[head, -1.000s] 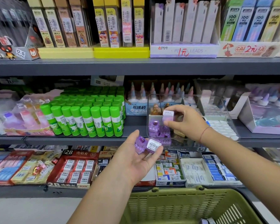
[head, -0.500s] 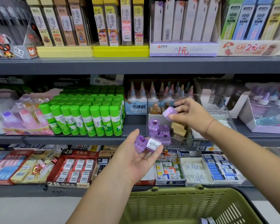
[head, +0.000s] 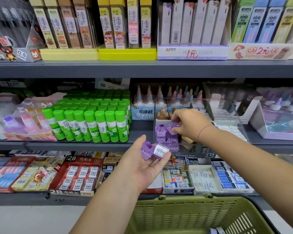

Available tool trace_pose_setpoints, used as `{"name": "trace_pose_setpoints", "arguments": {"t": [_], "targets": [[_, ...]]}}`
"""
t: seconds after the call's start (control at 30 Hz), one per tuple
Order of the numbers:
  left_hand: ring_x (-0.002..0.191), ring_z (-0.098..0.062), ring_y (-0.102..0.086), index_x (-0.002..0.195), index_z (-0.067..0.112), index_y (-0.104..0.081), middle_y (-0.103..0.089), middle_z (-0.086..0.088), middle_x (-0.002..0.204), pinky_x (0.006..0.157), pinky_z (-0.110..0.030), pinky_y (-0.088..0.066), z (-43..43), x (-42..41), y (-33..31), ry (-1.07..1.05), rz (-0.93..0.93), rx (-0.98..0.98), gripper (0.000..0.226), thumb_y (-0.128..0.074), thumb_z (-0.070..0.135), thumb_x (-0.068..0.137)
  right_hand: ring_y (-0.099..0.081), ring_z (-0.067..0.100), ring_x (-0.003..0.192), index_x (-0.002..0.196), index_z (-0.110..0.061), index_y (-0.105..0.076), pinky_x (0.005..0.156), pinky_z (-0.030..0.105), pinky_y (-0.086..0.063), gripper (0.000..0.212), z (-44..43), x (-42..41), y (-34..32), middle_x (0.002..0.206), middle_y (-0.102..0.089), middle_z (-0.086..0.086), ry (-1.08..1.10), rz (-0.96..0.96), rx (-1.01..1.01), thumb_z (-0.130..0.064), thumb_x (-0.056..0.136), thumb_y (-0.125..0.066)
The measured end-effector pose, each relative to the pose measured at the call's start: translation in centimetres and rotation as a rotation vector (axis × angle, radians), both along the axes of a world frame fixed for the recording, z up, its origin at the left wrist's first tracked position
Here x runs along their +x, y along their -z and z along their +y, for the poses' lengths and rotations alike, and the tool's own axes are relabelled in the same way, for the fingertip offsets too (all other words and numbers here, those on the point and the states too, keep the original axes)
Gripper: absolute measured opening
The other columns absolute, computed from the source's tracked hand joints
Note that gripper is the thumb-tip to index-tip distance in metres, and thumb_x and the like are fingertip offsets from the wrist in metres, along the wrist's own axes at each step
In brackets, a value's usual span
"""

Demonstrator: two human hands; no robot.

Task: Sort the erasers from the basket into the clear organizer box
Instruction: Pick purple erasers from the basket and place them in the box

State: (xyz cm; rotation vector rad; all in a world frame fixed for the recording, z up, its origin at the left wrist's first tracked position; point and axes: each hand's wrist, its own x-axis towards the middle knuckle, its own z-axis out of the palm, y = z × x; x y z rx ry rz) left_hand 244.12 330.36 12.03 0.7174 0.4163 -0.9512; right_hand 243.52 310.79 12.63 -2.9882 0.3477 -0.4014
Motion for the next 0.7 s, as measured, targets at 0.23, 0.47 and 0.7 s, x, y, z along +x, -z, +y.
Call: {"name": "trace_pose_setpoints", "arguments": {"t": [0.23,0.47,0.7], "targets": [[0.104,-0.043,-0.062,0.110,0.001,-0.060,-0.063,-0.029,0.113,0.056,-0.046,-0.059,0.0,0.0,0.0,0.005,-0.002,0.011,0.037,-0.068,0.030,0.088,-0.060,0.020,0.100,0.110,-0.016,-0.069,0.090,0.032,-0.049,0.025,0.2,0.4,-0.7,0.109,-0.068,0.002,-0.004,0.073,-0.008,-0.024,0.086,-0.065],[0.106,-0.042,-0.062,0.110,0.001,-0.060,-0.064,-0.028,0.114,0.055,-0.042,-0.059,-0.1,-0.1,-0.1,0.014,-0.015,0.019,0.038,-0.067,0.031,0.088,-0.054,0.022,0.097,0.107,-0.013,-0.059,0.080,0.031,-0.045,0.026,0.4,0.7,-0.6,0.106,-0.061,0.006,-0.025,0.132,-0.097,-0.014,0.082,-0.068],[0.108,-0.042,-0.061,0.110,0.000,-0.060,-0.063,-0.028,0.117,0.055,-0.045,-0.059,-0.1,-0.1,0.0,0.022,-0.016,0.004,0.038,-0.066,0.031,0.089,-0.054,0.021,0.103,0.101,-0.019,-0.066,0.089,0.031,-0.043,0.017,0.0,0.5,0.4,0.110,-0.054,0.001,-0.092,0.021,-0.101,-0.022,0.084,-0.068]]}}
